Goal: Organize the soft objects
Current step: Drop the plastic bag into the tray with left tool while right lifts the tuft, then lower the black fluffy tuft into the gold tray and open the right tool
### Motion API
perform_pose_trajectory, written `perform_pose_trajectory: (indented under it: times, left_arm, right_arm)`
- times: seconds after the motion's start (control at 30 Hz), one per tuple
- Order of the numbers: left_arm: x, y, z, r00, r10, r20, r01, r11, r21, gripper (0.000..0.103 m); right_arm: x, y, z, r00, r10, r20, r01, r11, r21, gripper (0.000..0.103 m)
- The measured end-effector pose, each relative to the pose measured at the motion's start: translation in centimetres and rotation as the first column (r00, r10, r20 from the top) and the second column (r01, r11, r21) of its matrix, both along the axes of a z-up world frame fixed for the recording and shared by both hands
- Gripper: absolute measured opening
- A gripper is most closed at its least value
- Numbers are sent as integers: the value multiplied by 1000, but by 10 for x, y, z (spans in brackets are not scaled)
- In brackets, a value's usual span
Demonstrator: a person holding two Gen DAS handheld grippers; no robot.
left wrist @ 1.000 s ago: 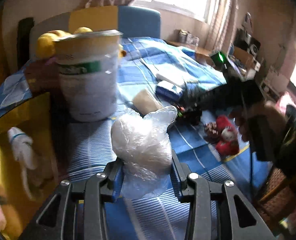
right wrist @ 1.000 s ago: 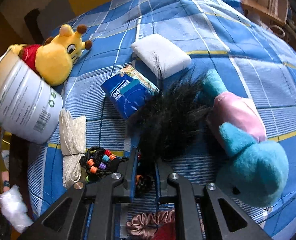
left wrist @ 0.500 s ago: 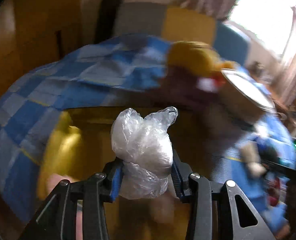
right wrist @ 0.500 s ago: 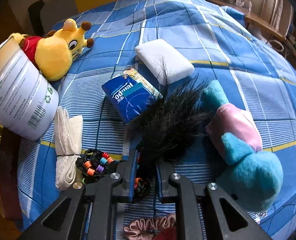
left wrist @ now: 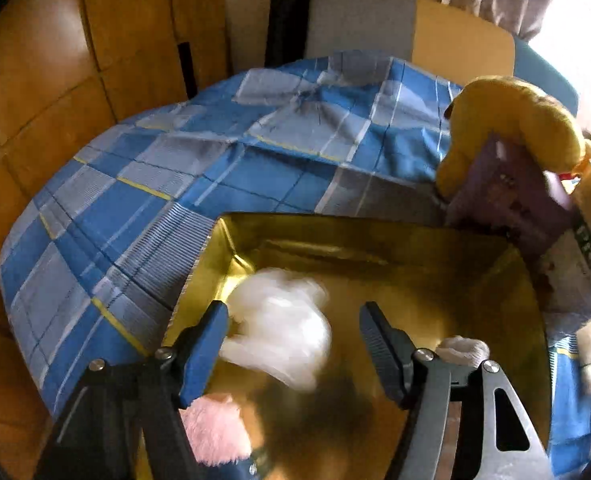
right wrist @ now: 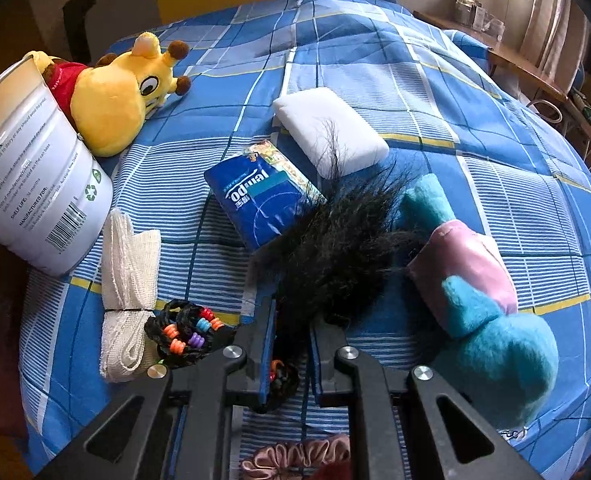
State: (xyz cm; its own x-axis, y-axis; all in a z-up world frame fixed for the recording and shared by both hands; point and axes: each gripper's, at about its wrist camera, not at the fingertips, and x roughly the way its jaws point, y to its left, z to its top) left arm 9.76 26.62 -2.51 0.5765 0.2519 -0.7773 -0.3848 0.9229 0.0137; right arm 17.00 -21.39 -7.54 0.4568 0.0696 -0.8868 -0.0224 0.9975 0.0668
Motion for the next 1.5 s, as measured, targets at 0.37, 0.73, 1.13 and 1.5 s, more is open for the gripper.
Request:
perform_pose_trajectory:
  times: [0.37,0.73,1.13,1.5]
  left_arm:
    - [-59,-44,41,984,-91,153,92,996,4,82]
    - [-87,-64,38,980,-143,142,141,990,22,83]
    - [-103,-59,33,978,-151,146,156,988,-17,83]
    - [-111,-53,37,976,-144,162,151,988,-32,83]
  right_arm:
    - [1,-5,0,1000,-25,-2,26,999,31,13]
    - [9,0,12,998,-63,14,62,997,37,5]
    - [47,19,82,989,-78,127,79,997,-8,4]
    - [104,94,192,941,-23,337,29,999,-13,4]
